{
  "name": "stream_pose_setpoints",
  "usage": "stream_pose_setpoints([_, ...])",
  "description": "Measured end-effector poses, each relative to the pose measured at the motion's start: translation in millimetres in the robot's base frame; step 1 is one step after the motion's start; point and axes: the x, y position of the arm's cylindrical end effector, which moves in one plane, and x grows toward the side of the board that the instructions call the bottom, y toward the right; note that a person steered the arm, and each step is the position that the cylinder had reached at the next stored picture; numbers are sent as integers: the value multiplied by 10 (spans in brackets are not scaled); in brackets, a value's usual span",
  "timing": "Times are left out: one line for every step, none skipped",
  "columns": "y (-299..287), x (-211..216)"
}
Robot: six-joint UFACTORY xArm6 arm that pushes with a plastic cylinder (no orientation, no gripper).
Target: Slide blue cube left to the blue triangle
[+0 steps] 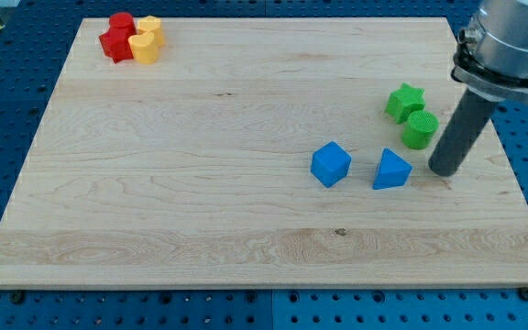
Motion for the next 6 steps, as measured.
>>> stream_pose_setpoints([-249, -4])
stream_pose_setpoints([-553, -81])
stream_pose_setpoints([-810, -358])
stream_pose_setpoints([-859, -348])
stream_pose_setpoints([-1165, -344])
stream_pose_setpoints([-1408, -314])
